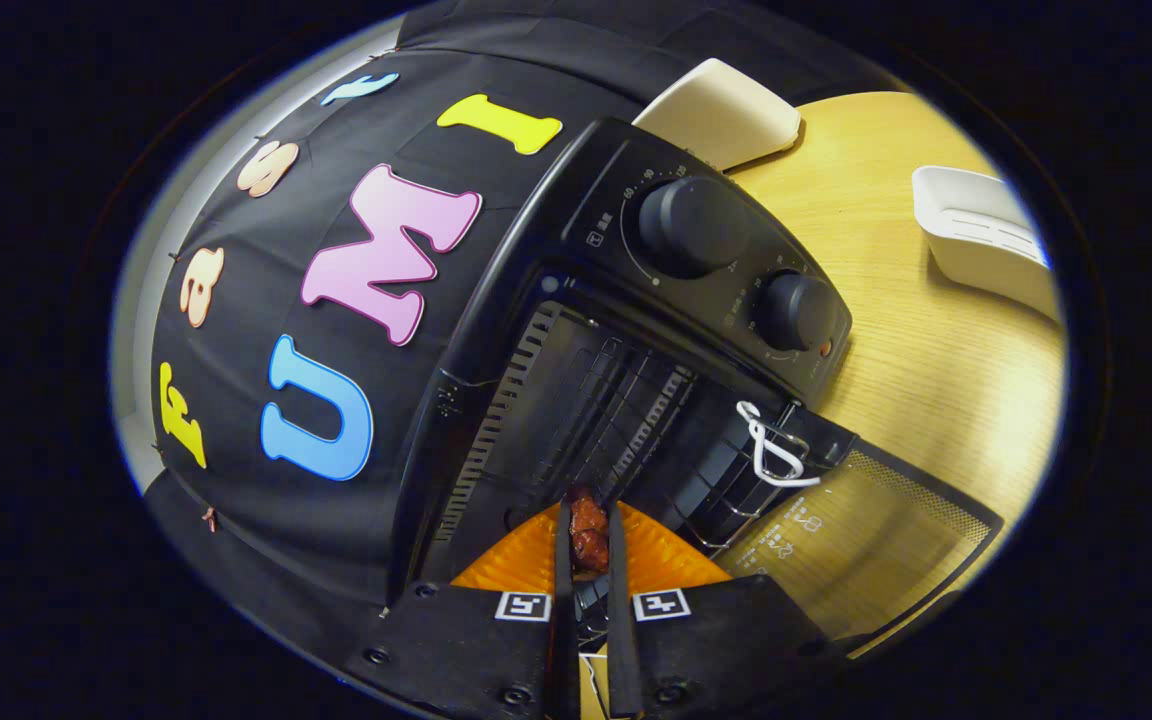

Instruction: Open the toaster oven, put the food inside, and close the toaster oven door.

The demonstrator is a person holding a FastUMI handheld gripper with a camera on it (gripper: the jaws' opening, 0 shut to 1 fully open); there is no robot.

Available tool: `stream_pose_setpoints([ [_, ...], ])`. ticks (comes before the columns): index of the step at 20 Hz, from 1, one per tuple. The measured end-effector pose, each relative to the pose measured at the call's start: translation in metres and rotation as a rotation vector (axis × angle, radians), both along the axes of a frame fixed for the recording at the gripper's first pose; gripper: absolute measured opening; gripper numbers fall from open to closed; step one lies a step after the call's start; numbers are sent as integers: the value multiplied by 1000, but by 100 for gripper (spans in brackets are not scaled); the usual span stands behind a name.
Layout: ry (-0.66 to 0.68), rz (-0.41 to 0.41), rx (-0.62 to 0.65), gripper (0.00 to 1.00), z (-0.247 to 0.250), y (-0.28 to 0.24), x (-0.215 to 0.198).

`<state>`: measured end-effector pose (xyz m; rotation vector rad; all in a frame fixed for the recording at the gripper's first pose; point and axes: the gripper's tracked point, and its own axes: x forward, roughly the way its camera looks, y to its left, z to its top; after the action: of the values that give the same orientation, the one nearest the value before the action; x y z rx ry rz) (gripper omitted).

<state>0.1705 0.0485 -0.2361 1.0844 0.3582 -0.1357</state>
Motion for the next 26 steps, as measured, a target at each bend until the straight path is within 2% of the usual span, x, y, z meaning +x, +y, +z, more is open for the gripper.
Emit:
stream_pose_setpoints([
  [5, 29, -8, -141, 18, -5, -5, 4],
  [7, 50, 13, -240, 26, -4, -12, -2],
  [8, 45, 30, -308, 35, -1, -14, -5],
  [9, 28, 49, -375, 37, 5, -14, -8],
  [10, 13, 77, -420, 48, 11, -11, -10],
  [13, 18, 155, -465, 100, 12, 2, -22],
  [21, 79, 222, -539, 98, 16, -3, -66],
  [26, 116, 348, -669, 98, 15, 3, -110],
])
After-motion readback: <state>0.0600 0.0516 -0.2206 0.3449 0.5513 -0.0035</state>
